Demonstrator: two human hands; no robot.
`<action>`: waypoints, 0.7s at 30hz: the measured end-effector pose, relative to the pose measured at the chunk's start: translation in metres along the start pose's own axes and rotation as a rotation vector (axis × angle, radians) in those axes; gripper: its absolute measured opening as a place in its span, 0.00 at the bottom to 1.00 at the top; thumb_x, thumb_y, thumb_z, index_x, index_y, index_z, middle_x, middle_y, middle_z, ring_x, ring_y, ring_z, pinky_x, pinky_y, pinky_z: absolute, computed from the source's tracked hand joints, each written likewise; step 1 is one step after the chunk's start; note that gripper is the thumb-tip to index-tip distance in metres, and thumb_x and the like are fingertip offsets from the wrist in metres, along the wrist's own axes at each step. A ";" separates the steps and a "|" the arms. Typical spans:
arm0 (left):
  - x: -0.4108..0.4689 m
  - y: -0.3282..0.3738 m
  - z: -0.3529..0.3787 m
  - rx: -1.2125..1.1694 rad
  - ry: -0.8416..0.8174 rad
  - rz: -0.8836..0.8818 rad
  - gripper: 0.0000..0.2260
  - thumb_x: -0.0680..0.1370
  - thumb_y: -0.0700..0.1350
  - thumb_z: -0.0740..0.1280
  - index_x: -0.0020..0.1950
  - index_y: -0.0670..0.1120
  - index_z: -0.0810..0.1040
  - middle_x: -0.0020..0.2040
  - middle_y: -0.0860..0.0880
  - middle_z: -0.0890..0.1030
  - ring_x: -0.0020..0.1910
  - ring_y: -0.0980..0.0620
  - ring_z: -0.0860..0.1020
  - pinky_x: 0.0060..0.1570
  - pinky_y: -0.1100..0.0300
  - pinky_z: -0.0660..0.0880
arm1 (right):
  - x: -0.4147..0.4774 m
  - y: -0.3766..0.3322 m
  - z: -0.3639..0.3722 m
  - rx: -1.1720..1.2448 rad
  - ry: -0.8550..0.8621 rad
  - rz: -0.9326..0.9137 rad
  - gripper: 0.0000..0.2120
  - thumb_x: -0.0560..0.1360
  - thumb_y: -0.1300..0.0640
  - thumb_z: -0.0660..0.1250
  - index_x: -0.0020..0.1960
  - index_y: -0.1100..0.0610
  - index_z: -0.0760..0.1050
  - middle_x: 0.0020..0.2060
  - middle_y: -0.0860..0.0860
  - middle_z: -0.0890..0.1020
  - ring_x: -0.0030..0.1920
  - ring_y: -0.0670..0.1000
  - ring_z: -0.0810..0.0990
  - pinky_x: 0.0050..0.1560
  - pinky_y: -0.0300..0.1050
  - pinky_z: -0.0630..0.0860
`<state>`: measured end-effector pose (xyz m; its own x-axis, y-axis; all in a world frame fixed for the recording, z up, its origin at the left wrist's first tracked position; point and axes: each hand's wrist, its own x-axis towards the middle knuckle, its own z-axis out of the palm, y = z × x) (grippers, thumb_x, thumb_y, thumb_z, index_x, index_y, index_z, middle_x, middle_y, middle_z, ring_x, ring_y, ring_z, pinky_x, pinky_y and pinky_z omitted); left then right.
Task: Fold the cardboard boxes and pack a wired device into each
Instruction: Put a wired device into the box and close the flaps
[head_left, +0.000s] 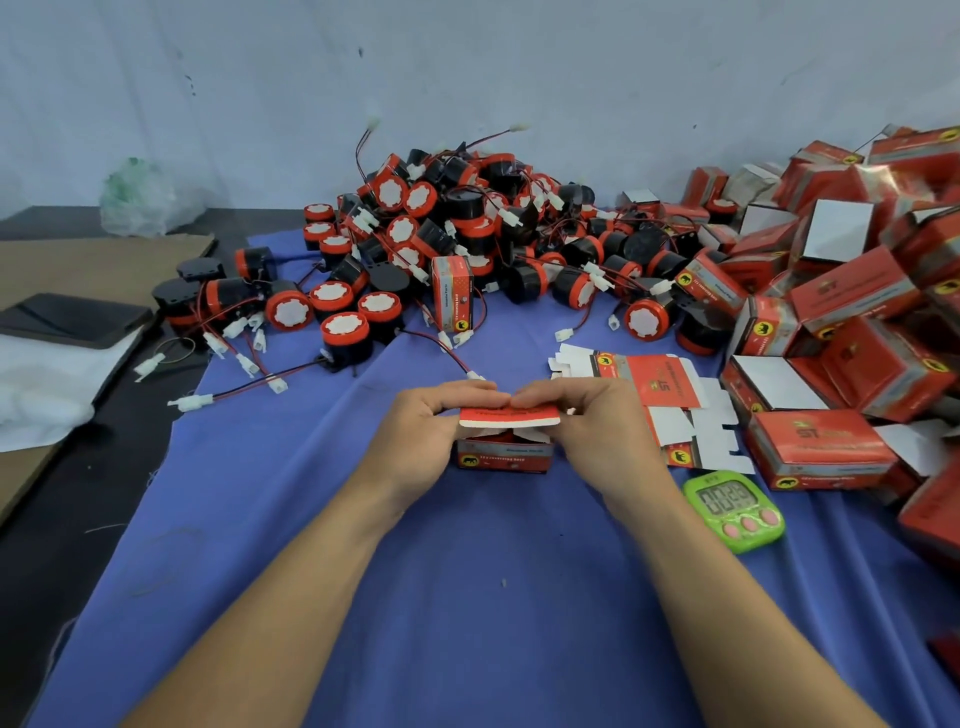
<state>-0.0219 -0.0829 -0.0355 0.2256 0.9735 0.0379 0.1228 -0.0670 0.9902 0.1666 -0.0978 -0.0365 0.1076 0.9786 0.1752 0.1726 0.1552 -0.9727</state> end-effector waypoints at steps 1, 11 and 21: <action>-0.002 0.003 -0.003 0.007 -0.045 -0.008 0.17 0.79 0.34 0.66 0.53 0.52 0.90 0.63 0.58 0.83 0.66 0.59 0.79 0.61 0.63 0.78 | -0.001 -0.002 -0.005 -0.004 -0.081 0.029 0.17 0.75 0.73 0.70 0.43 0.52 0.88 0.46 0.46 0.88 0.50 0.45 0.86 0.51 0.43 0.81; -0.009 0.002 -0.024 0.322 -0.257 0.111 0.23 0.70 0.53 0.76 0.64 0.64 0.83 0.73 0.63 0.74 0.72 0.62 0.72 0.71 0.49 0.72 | -0.024 -0.011 -0.021 -0.303 -0.235 0.024 0.18 0.69 0.59 0.78 0.56 0.42 0.86 0.58 0.32 0.82 0.57 0.49 0.82 0.52 0.43 0.79; -0.005 -0.003 -0.023 0.407 -0.202 0.169 0.16 0.80 0.49 0.73 0.61 0.71 0.82 0.70 0.69 0.75 0.71 0.72 0.69 0.72 0.58 0.70 | -0.024 -0.008 -0.013 -0.199 -0.144 0.034 0.12 0.73 0.61 0.79 0.53 0.48 0.87 0.52 0.39 0.86 0.54 0.35 0.82 0.53 0.33 0.79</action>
<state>-0.0458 -0.0826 -0.0359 0.4532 0.8824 0.1266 0.4274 -0.3397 0.8378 0.1756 -0.1244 -0.0308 -0.0220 0.9941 0.1059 0.3622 0.1067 -0.9260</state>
